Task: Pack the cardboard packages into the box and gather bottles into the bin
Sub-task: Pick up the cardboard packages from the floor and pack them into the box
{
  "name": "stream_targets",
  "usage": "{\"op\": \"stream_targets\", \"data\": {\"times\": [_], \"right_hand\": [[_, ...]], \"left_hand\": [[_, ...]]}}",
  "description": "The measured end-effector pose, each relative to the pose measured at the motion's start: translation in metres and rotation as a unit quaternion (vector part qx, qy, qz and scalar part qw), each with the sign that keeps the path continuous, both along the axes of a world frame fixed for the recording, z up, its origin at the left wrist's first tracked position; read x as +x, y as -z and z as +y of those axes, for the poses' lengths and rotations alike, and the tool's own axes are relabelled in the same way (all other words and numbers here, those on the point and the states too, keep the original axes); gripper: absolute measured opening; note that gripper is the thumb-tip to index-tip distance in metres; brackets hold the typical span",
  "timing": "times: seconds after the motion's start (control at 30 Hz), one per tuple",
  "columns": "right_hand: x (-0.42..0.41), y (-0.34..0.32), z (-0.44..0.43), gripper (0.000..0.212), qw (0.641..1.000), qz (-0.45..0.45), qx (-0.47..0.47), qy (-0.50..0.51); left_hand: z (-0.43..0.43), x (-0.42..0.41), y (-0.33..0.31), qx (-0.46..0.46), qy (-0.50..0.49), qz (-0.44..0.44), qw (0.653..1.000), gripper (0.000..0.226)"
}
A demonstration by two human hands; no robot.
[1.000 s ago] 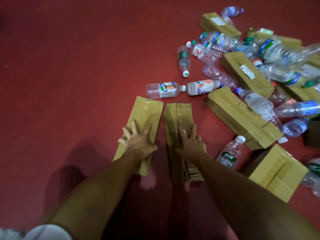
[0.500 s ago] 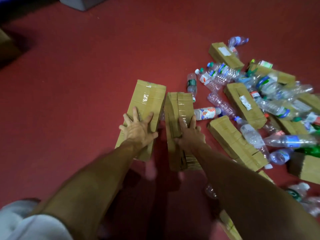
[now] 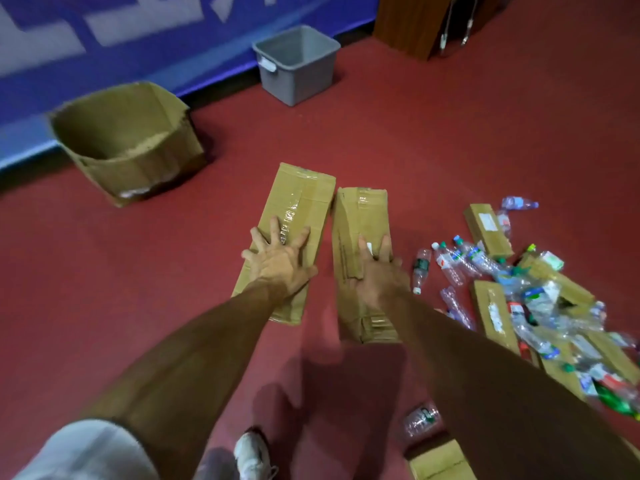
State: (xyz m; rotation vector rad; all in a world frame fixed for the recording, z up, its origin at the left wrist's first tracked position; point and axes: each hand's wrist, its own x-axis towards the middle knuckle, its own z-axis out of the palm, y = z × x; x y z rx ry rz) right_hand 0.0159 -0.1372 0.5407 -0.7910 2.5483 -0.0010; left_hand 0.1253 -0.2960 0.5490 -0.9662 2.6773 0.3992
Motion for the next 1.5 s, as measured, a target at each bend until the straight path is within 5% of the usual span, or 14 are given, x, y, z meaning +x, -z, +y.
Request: {"op": "stream_targets", "data": {"times": [0.23,0.5,1.17,1.5], "right_hand": [[0.03,-0.135,-0.093,0.089,0.996,0.014,-0.055,-0.065],[0.028,-0.222,-0.145,0.082,0.977,0.03,-0.089,-0.189],[0.011,-0.261,-0.426,0.078,0.954,0.034,-0.12,-0.271],[-0.078,-0.266,-0.59,0.075,0.943,0.051,-0.132,-0.302]], "left_hand": [[-0.065,0.045,-0.146,-0.026,-0.086,0.016,0.996,0.085],[-0.099,0.087,-0.228,-0.06,-0.187,0.053,0.979,0.084],[-0.335,0.071,-0.259,-0.073,-0.307,0.083,0.945,0.076],[-0.48,-0.012,-0.257,-0.088,-0.332,0.072,0.936,0.074]]}}
